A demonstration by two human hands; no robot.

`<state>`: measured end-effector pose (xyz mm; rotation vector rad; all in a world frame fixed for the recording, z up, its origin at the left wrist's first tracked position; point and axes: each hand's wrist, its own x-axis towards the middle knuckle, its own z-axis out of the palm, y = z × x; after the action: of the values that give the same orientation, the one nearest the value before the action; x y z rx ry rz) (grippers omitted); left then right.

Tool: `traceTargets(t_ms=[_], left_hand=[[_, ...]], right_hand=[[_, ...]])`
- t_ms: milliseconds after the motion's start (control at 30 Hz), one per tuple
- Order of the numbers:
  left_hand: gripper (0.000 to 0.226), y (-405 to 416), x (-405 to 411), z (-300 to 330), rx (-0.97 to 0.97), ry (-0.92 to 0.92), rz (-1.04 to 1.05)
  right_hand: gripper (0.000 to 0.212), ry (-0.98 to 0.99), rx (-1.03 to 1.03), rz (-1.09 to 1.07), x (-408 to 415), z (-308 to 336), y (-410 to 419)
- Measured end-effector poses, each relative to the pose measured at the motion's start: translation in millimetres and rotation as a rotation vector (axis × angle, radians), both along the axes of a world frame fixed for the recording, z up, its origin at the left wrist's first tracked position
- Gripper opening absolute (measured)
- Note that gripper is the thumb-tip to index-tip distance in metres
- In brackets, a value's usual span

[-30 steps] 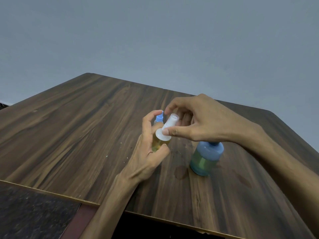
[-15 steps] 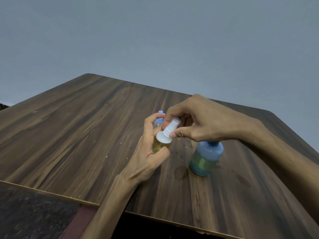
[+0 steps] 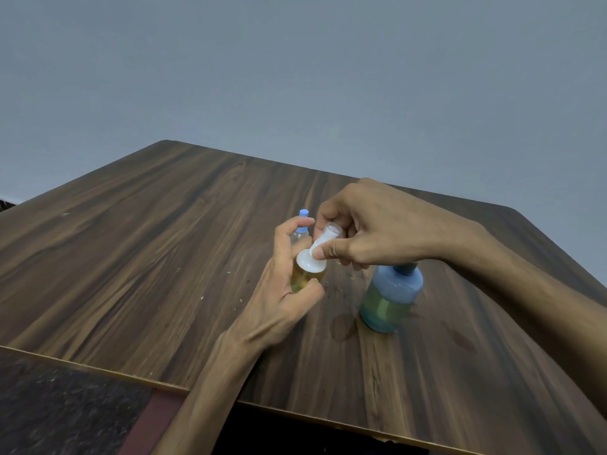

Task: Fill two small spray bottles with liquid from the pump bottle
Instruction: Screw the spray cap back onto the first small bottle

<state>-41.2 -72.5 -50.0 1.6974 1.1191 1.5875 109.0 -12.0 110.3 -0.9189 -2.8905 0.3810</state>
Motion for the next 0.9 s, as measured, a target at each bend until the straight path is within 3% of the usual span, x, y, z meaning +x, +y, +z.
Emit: traceTargets(t_ms=[333,733,800,900], left_hand=[[0.062,0,0,-3,0.06,0.134,0.047],[0.069,-2,-2,1,-0.007,0.08,0.047],[0.069,2,-6,-2,-0.033,0.065,0.102],[0.05,8,-14,-6,-0.036,0.067,0.267]], right_hand=[[0.02,0.15,0.012,-0.216,-8,-24,-1],[0.012,0.167,0.062,-0.157,-5,-30,2],[0.01,0.137,0.101,-0.198,-7,-32,3],[0.01,0.126,0.112,-0.247,-12,-37,5]])
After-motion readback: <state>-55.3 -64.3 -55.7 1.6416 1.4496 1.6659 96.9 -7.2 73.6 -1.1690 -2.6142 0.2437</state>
